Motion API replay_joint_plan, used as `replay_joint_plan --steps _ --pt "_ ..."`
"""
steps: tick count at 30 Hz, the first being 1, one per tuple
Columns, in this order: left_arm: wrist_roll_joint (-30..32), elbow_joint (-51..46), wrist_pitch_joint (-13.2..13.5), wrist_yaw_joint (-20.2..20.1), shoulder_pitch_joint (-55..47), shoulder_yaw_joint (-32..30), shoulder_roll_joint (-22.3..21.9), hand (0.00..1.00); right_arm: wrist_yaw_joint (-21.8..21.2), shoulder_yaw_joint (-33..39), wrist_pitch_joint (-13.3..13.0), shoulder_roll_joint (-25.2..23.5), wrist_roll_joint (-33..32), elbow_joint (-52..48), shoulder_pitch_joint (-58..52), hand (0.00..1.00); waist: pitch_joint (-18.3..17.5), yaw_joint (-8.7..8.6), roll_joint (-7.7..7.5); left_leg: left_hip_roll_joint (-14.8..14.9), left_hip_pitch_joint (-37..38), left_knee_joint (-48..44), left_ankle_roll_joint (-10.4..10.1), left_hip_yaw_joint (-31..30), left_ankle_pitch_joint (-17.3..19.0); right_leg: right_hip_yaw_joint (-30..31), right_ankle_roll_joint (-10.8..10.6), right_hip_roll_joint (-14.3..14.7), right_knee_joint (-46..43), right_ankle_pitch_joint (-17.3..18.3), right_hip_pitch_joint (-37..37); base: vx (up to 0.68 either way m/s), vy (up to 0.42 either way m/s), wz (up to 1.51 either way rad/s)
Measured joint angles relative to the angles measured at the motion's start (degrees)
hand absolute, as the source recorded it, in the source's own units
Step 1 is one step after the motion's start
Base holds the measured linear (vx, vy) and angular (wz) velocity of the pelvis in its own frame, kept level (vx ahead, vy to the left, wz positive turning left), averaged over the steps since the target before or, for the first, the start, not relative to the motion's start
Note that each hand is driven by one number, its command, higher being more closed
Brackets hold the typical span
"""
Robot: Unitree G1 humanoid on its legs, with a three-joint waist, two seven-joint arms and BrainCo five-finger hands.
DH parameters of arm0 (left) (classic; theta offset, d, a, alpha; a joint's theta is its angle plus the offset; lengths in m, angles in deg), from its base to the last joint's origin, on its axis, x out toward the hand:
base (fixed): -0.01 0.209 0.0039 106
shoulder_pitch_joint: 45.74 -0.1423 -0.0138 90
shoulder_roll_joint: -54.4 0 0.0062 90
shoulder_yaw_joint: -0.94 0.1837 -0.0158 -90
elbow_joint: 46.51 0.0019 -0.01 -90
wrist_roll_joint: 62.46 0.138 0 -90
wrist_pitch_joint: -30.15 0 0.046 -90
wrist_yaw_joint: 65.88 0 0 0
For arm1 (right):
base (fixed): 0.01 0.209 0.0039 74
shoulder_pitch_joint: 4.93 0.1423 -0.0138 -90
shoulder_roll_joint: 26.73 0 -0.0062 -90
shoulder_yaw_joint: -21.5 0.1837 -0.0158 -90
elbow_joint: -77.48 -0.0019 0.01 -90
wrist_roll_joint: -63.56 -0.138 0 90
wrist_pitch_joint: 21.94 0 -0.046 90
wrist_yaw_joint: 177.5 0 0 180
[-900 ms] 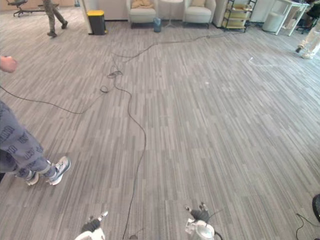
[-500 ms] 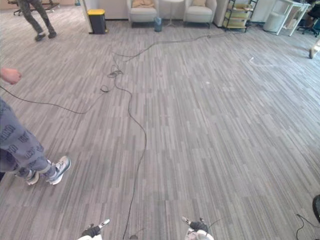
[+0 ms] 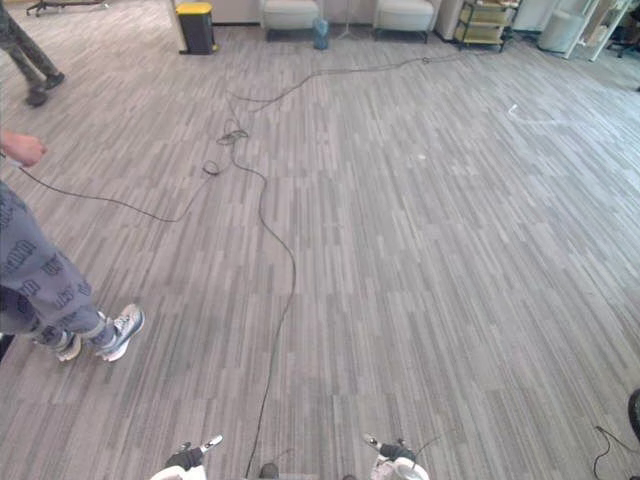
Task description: Pick up cushions and gather them together orderly.
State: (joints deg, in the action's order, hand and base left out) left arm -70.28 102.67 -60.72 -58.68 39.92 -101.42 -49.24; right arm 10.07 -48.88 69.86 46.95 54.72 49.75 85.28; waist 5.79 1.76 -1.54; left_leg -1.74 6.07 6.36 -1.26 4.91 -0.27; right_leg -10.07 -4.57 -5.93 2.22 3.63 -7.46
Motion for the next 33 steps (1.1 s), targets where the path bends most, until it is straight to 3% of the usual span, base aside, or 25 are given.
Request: replay_joint_plan --steps 10,13,15,17,18,20,21,22,24,26,28,29,31,32,33 --pt "1.04 0.01 -0.14 -0.17 1.01 0.07 0.34 0.00 -0.31 -0.02 0.01 0.75 0.10 -0.04 0.44 0.00 2.04 -0.68 0.37 0.26 -0.11 -0.01 0.07 0.25 0.09 0.00 0.08 0.08 -1.08 0.37 0.63 0.00 0.000 0.00" --pt "1.01 -0.13 -0.12 -0.16 1.15 -0.07 0.23 0.00 -0.33 0.00 -0.04 0.92 0.09 -0.49 0.43 0.00 2.50 -0.67 0.59 0.48 -1.20 -0.38 -0.08 0.84 1.14 0.52 0.29 -0.02 -4.65 2.48 3.19 -0.01 -0.007 -0.07" --pt "0.94 -0.61 -0.14 -0.21 1.15 -0.43 0.27 0.00 -0.34 0.11 -0.16 0.53 0.07 -0.95 0.24 0.00 3.08 -0.56 -0.02 0.55 -2.96 -4.45 -0.11 1.02 3.64 0.90 0.86 -0.33 -7.01 4.63 4.00 0.07 -0.014 0.00" --pt "0.88 -3.11 -0.08 -0.28 0.74 -2.96 -0.45 0.00 -0.34 0.42 -0.18 0.18 0.02 -2.82 -0.86 0.00 3.61 -0.04 -0.30 2.29 -8.63 -19.11 -0.34 2.26 10.32 0.87 1.14 -0.34 -9.75 6.68 4.52 0.09 -0.021 0.01" --pt "0.81 -4.31 -0.07 -0.47 0.78 -4.79 -1.02 0.00 -0.34 0.40 -0.27 0.15 -0.04 -3.23 -1.27 0.00 3.92 0.07 -0.22 3.66 -12.87 -29.09 -0.35 3.80 11.93 0.14 1.02 -0.15 -11.25 7.79 4.43 0.11 -0.031 0.11" --pt "0.59 -5.54 -0.04 -0.76 0.81 -5.90 -1.38 0.00 -0.34 0.31 -0.26 0.08 -0.05 -3.27 -1.75 0.00 4.17 0.13 -0.36 5.46 -17.19 -39.01 -0.32 5.49 12.07 -0.58 1.18 -0.04 -12.38 9.06 4.16 0.11 -0.045 0.24" --pt "-0.99 -6.78 0.02 -0.88 0.71 -7.01 -2.16 0.00 -0.30 -0.02 -0.16 -0.03 -0.05 -4.07 -2.10 0.00 4.76 0.53 0.31 8.02 -20.61 -48.54 -0.92 7.08 11.56 -1.08 2.09 0.47 -12.44 10.84 2.16 0.16 0.007 0.18" --pt "-1.54 -7.63 0.08 -0.89 0.93 -7.10 -2.09 0.00 -0.28 -0.33 -0.14 0.06 -0.06 -4.99 -2.63 0.00 5.11 0.96 0.07 9.65 -22.77 -51.72 -0.75 8.22 13.34 -1.15 2.47 0.45 -12.15 11.62 1.29 0.16 0.038 0.08" --pt "-1.57 -8.18 0.23 -0.92 0.46 -6.85 -2.44 0.00 -0.23 -0.56 -0.09 0.26 -0.06 -5.23 -2.35 0.00 5.02 1.37 0.54 11.33 -24.43 -47.38 -0.74 10.57 14.93 -1.02 2.07 -0.32 -11.63 12.50 -0.01 0.22 0.070 -0.04" --pt "-1.79 -8.65 0.42 -0.92 0.28 -6.85 -2.62 0.00 -0.27 -0.58 -0.06 0.17 -0.05 -5.25 -1.90 0.00 4.99 1.62 0.45 10.76 -25.15 -39.89 -0.57 12.05 14.12 -0.90 1.36 -2.06 -10.65 13.10 -1.20 0.32 0.175 -0.07" --pt "-2.18 -9.01 0.48 -0.85 0.13 -6.73 -2.82 0.00 -0.32 -0.57 -0.03 0.09 -0.03 -5.21 -1.21 0.00 4.61 1.97 0.11 8.59 -25.99 -30.10 -1.59 12.13 6.28 -0.56 0.59 -4.66 -7.72 13.59 -2.86 0.40 0.286 -0.15" --pt "-2.23 -8.90 0.48 -0.85 0.10 -6.27 -2.56 0.00 -0.32 -0.53 -0.03 0.08 -0.01 -5.08 -1.48 0.00 3.84 2.22 -0.75 7.03 -26.01 -29.78 -0.91 12.65 6.90 0.08 0.19 -5.56 -7.10 13.03 -2.89 0.47 0.255 -0.15" --pt "-2.17 -8.52 0.42 -0.69 0.20 -5.73 -1.89 0.00 -0.62 -0.12 0.04 -1.85 0.16 -5.19 -0.94 0.00 2.77 2.14 -1.14 6.10 -25.81 -30.82 1.92 14.75 9.09 2.94 0.63 -7.08 -7.43 7.09 -2.48 0.52 0.264 -0.04" --pt "-2.29 -8.31 0.43 -0.68 0.19 -5.77 -1.65 0.00 -0.74 0.19 0.14 -2.57 0.25 -5.24 -1.18 0.00 2.49 2.31 -1.59 6.05 -25.19 -31.50 2.98 15.51 9.79 3.98 0.09 -7.47 -8.83 5.99 -2.40 0.50 0.290 -0.08" --pt "-2.18 -7.95 0.44 -0.61 0.19 -5.34 -1.33 0.00 -0.82 0.50 0.31 -3.31 0.59 -5.24 -1.50 0.00 2.02 2.49 -2.37 5.47 -22.92 -31.59 4.53 16.43 11.10 4.89 -2.12 -8.40 -13.47 4.14 -1.37 0.59 0.327 -0.21"
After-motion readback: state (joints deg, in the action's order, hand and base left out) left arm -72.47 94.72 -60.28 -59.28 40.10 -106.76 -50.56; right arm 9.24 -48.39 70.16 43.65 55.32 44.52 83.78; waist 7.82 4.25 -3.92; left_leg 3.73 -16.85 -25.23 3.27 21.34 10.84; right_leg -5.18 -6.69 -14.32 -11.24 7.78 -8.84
